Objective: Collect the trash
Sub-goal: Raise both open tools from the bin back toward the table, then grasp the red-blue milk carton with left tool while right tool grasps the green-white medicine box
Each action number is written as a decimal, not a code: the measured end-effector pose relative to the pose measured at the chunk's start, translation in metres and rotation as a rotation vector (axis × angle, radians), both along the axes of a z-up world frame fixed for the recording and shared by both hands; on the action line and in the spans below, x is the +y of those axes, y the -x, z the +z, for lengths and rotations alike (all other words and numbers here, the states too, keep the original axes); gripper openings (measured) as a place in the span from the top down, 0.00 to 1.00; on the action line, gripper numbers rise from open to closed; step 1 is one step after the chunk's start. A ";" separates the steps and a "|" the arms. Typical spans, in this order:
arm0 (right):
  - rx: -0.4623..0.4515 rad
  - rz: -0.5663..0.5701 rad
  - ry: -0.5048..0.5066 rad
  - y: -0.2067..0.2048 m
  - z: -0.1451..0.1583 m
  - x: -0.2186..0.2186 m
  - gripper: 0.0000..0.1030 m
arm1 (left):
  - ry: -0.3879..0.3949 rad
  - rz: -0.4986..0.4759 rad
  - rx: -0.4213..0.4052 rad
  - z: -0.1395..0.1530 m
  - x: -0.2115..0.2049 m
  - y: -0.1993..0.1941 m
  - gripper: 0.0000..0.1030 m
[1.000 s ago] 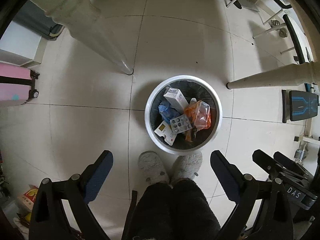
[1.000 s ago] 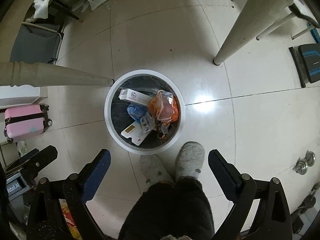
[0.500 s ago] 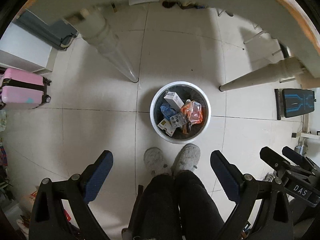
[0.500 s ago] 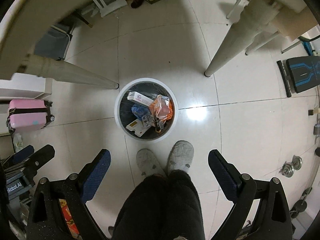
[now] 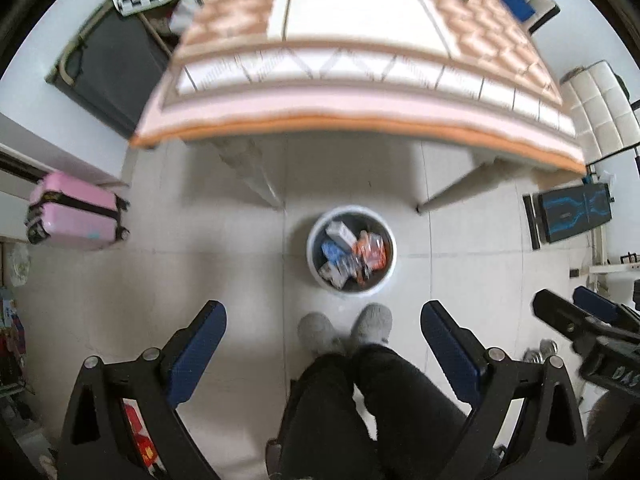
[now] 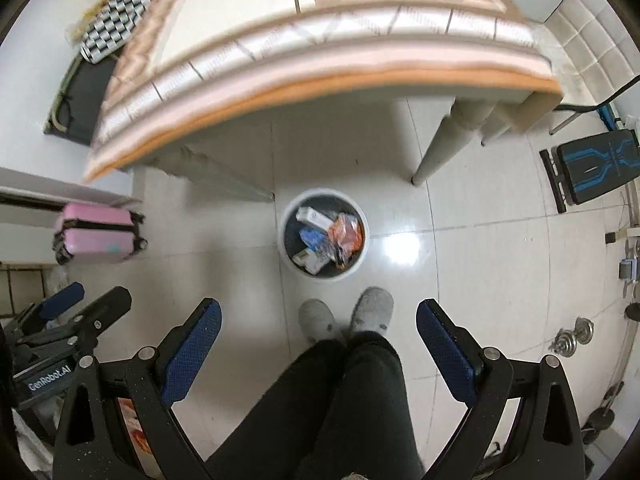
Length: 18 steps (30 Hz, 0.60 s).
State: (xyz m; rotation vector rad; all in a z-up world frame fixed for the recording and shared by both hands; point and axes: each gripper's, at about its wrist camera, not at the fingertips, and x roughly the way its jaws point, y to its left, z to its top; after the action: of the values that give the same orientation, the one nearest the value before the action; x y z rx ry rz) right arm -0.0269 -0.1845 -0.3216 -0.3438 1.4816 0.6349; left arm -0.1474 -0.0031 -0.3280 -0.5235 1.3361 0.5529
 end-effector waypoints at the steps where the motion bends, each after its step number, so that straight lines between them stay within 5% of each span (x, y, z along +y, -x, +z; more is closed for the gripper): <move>1: -0.005 -0.011 -0.017 -0.004 0.010 0.002 0.04 | -0.020 0.005 -0.006 0.007 0.004 -0.004 0.04; 11: -0.056 -0.036 -0.096 -0.093 0.069 0.064 0.04 | -0.133 0.090 -0.028 0.037 0.062 -0.081 0.04; 18: -0.126 0.169 -0.005 -0.229 0.067 0.163 0.04 | -0.260 0.082 -0.003 0.028 0.112 -0.196 0.04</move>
State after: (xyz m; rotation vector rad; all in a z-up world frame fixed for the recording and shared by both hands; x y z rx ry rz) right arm 0.2017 -0.0217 -0.2542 -0.5003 1.3396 0.7376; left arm 0.0489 0.1091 -0.3002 -0.3661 1.2217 0.7801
